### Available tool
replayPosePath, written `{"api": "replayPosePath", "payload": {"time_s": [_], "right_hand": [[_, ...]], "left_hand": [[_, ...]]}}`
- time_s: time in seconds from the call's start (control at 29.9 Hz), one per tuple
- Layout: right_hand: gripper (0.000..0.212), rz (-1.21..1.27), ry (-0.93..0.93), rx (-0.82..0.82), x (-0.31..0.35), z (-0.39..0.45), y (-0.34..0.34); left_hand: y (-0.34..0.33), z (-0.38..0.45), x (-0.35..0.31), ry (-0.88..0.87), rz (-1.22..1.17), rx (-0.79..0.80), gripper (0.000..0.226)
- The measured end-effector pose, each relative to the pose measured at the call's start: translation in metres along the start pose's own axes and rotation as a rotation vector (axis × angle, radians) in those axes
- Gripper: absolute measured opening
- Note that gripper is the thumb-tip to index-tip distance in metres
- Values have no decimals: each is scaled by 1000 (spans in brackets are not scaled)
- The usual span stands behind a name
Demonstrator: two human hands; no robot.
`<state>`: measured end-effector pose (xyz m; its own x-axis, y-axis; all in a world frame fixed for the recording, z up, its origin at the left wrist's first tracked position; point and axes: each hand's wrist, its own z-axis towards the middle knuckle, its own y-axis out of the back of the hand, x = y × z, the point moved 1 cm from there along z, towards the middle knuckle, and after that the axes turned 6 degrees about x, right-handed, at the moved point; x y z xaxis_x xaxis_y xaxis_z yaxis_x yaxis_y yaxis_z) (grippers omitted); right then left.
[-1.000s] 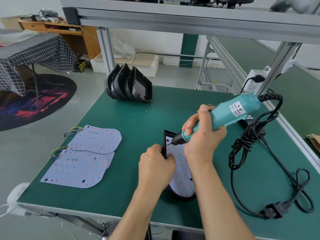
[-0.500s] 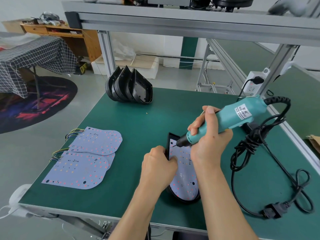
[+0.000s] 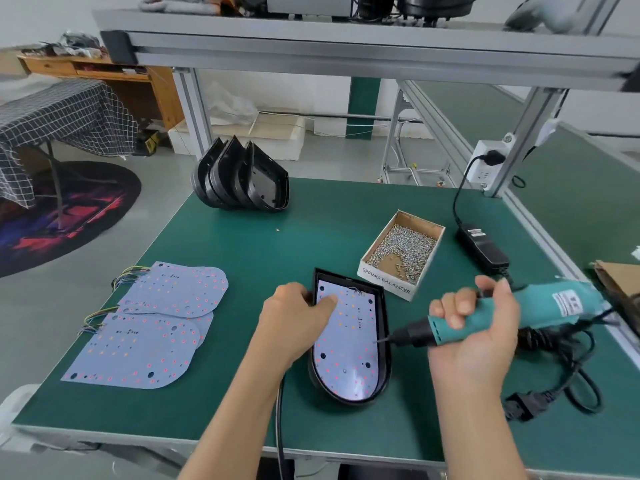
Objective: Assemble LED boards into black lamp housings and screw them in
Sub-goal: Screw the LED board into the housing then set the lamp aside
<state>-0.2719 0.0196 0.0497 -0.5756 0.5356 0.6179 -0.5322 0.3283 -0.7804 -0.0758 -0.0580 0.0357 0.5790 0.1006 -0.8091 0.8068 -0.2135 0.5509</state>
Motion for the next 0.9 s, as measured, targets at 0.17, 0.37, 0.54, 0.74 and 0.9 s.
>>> {"api": "replayPosePath", "payload": {"time_s": [0.17,0.37,0.54,0.74,0.9], "right_hand": [[26,0,-111,12,-4,-8,23],[30,21,-189,34,-6,-10,24],[24,82,-231,22,-3,-10,27],[25,99,-341,61,3,-5,31],[26,86,-353,65,1,-4,31]], "left_hand": [[-1,20,-13,22,73,-28,43],[-4,24,-11,72,-9,-25,32],[-5,19,-12,73,6,-28,33],[1,16,-10,84,-99,5,33],[1,12,-10,57,-7,5,37]]}}
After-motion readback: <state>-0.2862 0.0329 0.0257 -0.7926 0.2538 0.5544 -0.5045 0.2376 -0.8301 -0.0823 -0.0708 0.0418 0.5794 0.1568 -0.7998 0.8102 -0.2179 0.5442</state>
